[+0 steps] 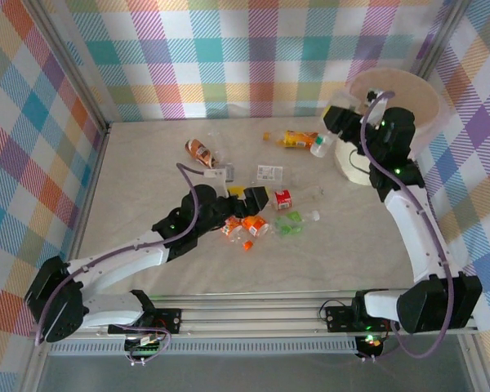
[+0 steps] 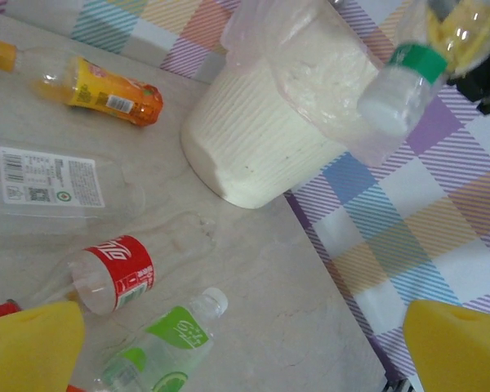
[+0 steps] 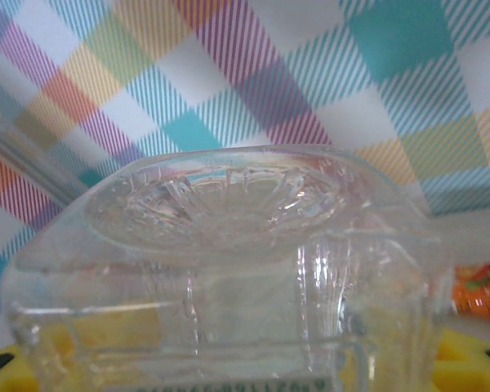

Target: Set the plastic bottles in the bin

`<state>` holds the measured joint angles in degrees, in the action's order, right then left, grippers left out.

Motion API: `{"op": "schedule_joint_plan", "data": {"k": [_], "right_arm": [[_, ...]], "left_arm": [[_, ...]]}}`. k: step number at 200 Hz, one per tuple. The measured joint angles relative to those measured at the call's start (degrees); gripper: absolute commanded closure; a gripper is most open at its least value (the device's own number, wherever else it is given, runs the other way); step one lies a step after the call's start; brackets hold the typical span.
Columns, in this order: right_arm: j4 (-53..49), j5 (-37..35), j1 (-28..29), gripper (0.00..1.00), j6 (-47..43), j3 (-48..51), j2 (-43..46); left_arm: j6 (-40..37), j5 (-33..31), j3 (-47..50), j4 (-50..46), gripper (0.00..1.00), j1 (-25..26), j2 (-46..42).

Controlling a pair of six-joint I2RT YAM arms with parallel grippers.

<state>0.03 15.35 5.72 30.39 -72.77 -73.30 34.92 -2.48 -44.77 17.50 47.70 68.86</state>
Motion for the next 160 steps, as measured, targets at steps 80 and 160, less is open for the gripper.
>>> {"op": "schedule_joint_plan", "data": {"k": [80,160], "right_arm": [[13.3,-13.9,-2.0,0.57,12.5,-8.7,-9.4],[15.0,-31.3,-11.4,0.54,32.2,-10.9,-16.8]], "left_arm": [[0.2,-5.4,3.7,-3.3,0.00,0.0,-8.0],[1.5,-9.6,7.5,-6.6,0.00,0.0,-14.5]]}}
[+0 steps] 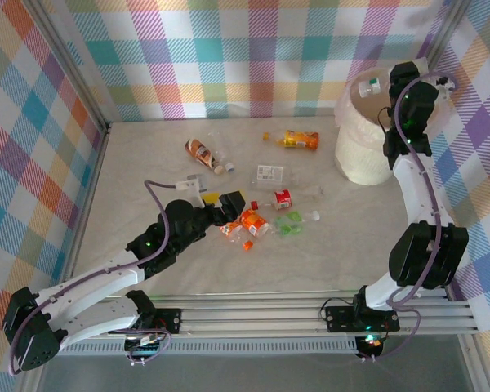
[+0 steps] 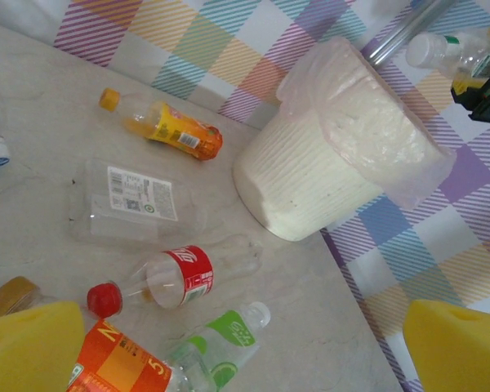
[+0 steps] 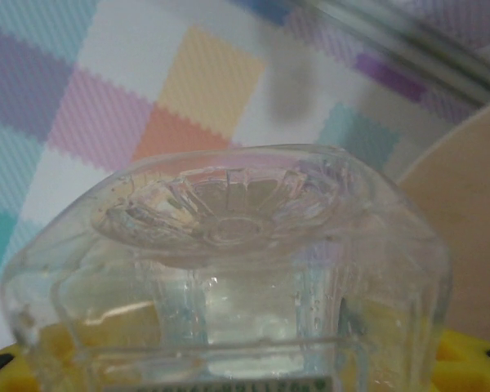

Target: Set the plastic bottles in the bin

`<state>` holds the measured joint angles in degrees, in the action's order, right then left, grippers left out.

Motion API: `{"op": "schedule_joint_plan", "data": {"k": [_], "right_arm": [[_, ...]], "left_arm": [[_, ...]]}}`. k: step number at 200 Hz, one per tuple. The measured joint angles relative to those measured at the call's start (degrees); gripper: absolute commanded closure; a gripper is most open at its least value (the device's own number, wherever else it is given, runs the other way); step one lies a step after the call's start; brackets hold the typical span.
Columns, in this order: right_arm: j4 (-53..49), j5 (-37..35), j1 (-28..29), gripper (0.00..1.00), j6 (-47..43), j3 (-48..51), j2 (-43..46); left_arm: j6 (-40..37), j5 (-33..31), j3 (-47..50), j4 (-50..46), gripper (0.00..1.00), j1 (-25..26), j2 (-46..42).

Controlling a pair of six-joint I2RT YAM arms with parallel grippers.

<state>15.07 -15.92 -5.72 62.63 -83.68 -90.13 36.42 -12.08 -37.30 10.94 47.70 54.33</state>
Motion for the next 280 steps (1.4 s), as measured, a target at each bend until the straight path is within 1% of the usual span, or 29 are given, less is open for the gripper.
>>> {"op": "schedule_joint_plan", "data": {"k": [32,54,79,124,146,187,211,257,275,280], "right_arm": [[-1.0,-5.6,-0.5,0.52,8.0,0.0,-2.3],[-2.8,-7.6,-0.8,0.49,13.0,-2.1,-5.3],[-6.4,-9.6,-0.8,0.48,19.1,-3.9,-8.3],[-15.0,-13.4,-0.9,0.41,27.9,-6.7,-10.8],[-17.9,-14.2,-1.0,0.35,31.6,-8.3,-10.9],[-21.0,-15.0,-1.0,0.23,34.6,-9.5,-10.9],[-23.5,-14.9,-1.0,0.17,36.1,-10.4,-10.9],[-27.3,-12.9,-1.2,0.08,38.5,-11.5,-10.3],[-27.6,-11.4,-1.2,0.01,39.0,-11.0,-9.4],[-27.6,-11.0,-1.2,0.00,39.0,-10.7,-9.0]], "left_arm": [[0.2,-0.7,0.3,-0.4,0.00,0.0,-0.1],[0.2,-0.7,0.3,-0.4,0.00,0.0,0.0],[0.4,-0.7,0.3,-0.4,0.00,0.0,0.2],[0.4,-0.9,0.3,-0.4,0.00,0.0,0.3],[0.4,-1.1,0.3,-0.4,0.00,0.0,0.3],[0.4,-1.1,0.3,-0.4,0.00,0.0,0.4],[0.4,-1.2,0.3,-0.4,0.00,0.0,0.4],[0.7,-1.5,0.3,-0.6,0.00,0.0,0.7],[1.1,-1.7,0.3,-0.9,0.00,0.0,0.7],[1.3,-1.8,0.3,-1.1,0.00,0.0,0.7]]}}
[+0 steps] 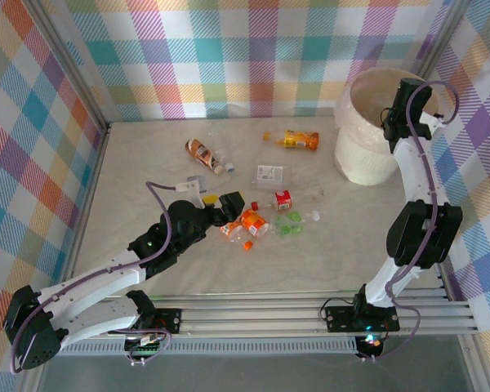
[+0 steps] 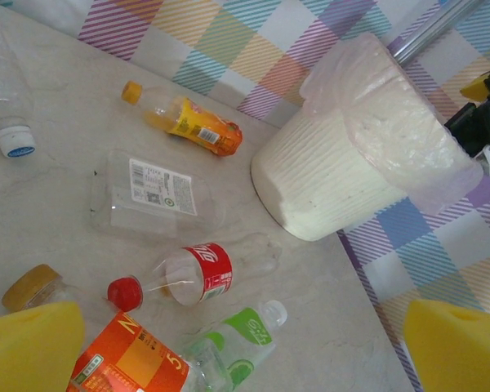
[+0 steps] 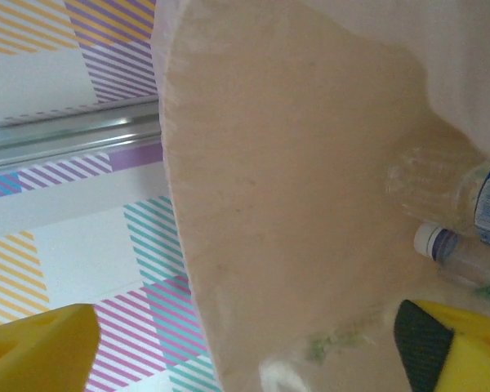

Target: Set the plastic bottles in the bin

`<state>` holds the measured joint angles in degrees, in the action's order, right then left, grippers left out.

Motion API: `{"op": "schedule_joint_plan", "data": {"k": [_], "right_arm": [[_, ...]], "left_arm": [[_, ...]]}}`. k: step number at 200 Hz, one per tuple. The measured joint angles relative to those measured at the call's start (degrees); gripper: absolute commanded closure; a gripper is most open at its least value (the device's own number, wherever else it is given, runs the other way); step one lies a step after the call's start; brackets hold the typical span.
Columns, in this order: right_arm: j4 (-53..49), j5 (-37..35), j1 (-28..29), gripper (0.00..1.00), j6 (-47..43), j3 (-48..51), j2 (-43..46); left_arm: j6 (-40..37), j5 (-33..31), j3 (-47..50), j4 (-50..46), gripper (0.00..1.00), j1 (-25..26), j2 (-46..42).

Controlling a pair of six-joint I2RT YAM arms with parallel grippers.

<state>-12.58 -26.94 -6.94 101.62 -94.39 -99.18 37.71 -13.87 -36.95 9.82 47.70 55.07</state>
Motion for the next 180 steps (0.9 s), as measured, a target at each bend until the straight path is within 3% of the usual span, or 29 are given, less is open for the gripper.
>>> {"op": "schedule_joint_plan", "data": {"k": [93,180], "right_arm": [[2.8,3.5,0.0,0.00,-6.8,14.1,13.6],[7.3,17.5,0.8,0.00,-32.8,25.6,28.2]], "left_arm": [[3.9,-5.8,0.0,-6.6,0.00,0.0,0.0],[11.8,-14.3,0.0,-16.0,0.00,-0.4,0.1]]}}
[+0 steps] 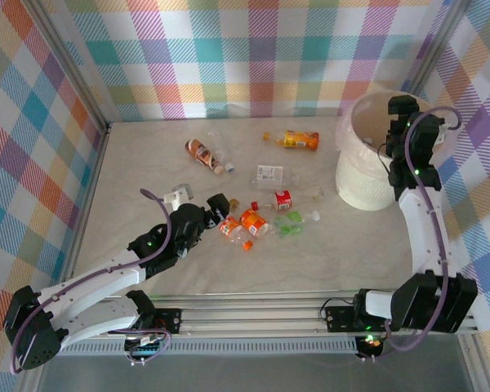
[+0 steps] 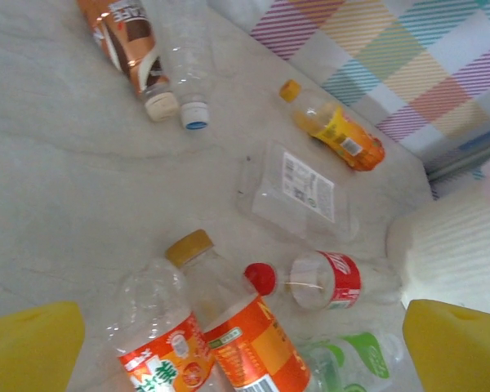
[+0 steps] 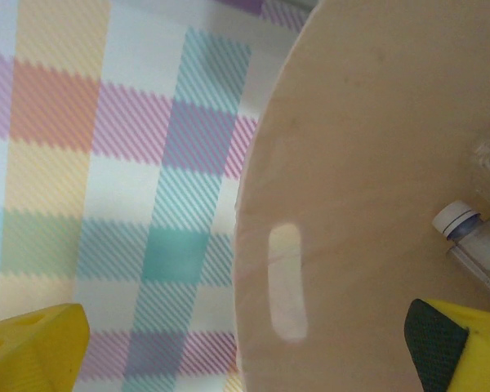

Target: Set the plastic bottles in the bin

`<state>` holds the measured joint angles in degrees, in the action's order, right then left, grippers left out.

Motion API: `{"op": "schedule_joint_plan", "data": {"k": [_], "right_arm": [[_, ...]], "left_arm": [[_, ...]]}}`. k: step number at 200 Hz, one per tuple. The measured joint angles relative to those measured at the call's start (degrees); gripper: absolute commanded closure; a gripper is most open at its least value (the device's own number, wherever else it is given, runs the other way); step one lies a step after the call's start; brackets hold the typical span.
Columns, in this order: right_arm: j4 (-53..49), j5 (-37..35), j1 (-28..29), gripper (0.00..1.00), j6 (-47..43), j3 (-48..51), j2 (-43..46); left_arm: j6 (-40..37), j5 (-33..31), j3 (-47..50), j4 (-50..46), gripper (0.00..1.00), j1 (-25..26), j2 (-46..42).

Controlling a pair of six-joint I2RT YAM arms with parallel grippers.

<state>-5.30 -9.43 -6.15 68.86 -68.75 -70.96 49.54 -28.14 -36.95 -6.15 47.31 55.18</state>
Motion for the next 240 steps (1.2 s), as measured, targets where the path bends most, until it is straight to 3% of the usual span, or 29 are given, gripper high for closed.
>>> {"op": "schedule_joint_plan", "data": {"k": [60,124,180,240], "right_arm": [[-2.1,18.1,3.7,0.00,-19.2,5.0,6.7],[-3.1,33.7,6.8,0.00,-29.7,16.5,10.0],[-0.4,37.6,7.7,0.00,-34.0,18.6,11.9],[-1.1,34.6,7.7,0.00,-40.3,16.5,10.6]], "left_arm": [[4.5,-1.8,-4.1,-9.9,0.00,-1.1,5.2],[7.3,-0.6,-10.4,-18.0,0.00,-1.4,14.1],[7.9,6.4,-14.4,-20.9,0.00,-1.5,25.3],[8.4,12.8,-15.0,-20.5,0.00,-1.5,31.0]]}}
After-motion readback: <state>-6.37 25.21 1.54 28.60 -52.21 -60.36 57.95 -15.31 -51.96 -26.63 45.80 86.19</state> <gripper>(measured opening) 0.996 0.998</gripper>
